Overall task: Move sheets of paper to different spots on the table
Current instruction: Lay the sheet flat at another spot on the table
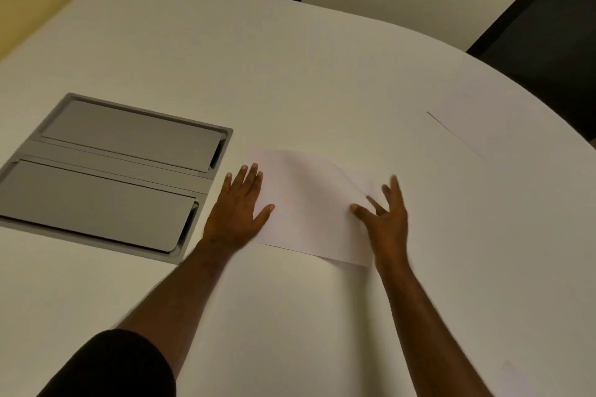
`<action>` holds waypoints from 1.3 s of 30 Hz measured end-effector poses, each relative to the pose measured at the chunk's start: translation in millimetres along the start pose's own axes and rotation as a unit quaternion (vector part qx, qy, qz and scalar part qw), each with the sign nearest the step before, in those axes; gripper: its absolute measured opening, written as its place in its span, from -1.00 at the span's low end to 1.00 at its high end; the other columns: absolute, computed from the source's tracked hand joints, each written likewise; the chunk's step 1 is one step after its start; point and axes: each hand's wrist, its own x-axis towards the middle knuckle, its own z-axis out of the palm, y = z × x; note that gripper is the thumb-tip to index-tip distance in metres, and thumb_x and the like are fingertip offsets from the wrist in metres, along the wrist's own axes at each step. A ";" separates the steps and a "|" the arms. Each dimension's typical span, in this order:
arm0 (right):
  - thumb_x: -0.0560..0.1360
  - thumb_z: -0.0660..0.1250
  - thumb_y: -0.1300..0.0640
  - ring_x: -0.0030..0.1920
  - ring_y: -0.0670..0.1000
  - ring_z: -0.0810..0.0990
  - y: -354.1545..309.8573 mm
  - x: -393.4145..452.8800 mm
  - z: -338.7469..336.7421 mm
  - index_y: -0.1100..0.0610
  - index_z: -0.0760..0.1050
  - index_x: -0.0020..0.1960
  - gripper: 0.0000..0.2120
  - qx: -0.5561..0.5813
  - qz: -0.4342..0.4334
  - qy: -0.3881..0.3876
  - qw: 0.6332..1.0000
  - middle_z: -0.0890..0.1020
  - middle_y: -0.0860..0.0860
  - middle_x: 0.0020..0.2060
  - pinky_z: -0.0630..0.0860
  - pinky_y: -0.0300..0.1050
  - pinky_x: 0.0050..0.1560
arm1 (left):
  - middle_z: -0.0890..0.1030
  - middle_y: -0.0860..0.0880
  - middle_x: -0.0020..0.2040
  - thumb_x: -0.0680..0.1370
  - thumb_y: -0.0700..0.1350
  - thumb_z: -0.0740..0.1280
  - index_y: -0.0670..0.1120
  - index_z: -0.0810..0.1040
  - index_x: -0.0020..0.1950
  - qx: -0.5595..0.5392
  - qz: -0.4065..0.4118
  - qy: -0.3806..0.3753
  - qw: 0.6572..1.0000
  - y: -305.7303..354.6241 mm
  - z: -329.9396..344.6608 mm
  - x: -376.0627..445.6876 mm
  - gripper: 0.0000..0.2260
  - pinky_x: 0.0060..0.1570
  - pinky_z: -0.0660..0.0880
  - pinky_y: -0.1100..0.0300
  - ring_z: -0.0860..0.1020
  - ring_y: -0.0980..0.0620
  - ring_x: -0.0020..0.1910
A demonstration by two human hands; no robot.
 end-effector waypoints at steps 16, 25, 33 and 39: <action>0.50 0.44 0.34 -0.11 0.00 0.75 -90.9 -83.4 30.8 0.13 0.65 0.15 -0.74 0.033 -0.024 -0.096 0.995 0.77 0.01 -0.08 0.67 -0.10 -0.20 | 0.11 -0.01 0.67 0.67 0.15 0.12 -0.02 0.11 0.65 -0.325 -0.065 0.192 0.924 13.3 -48.3 -26.7 -0.41 0.60 0.12 -0.07 0.09 0.05 0.64; 0.47 0.48 0.29 -0.05 0.10 0.74 -192.0 -220.2 116.9 0.19 0.62 0.23 -0.66 -0.032 -0.109 -0.361 0.926 0.75 0.13 -0.03 0.68 -0.01 -0.11 | 0.60 -0.02 0.35 0.64 -0.10 0.22 -0.09 0.52 0.40 -0.593 -0.192 0.380 0.684 9.2 -215.9 -161.3 -0.66 0.36 0.47 0.17 0.56 0.09 0.34; 0.46 0.47 0.35 -0.19 0.10 0.74 -223.7 -362.6 196.4 0.20 0.66 0.10 -0.77 -0.019 -0.064 -0.476 0.877 0.75 0.13 -0.18 0.66 -0.09 -0.26 | 0.61 0.04 0.32 0.61 0.08 0.07 0.06 0.52 0.35 -0.575 -0.221 0.323 0.718 -88.2 -291.6 -310.4 -0.61 0.39 0.43 0.03 0.57 0.13 0.29; 0.44 0.44 0.36 -0.26 0.02 0.71 -228.4 -394.6 218.5 0.14 0.66 -0.01 -0.81 0.006 -0.014 -0.445 0.895 0.74 0.07 -0.22 0.62 -0.16 -0.31 | 0.56 -0.07 0.40 0.61 0.14 0.15 -0.15 0.48 0.45 -0.509 -0.219 0.337 0.762 -127.7 -299.8 -401.6 -0.47 0.33 0.40 0.34 0.49 0.05 0.41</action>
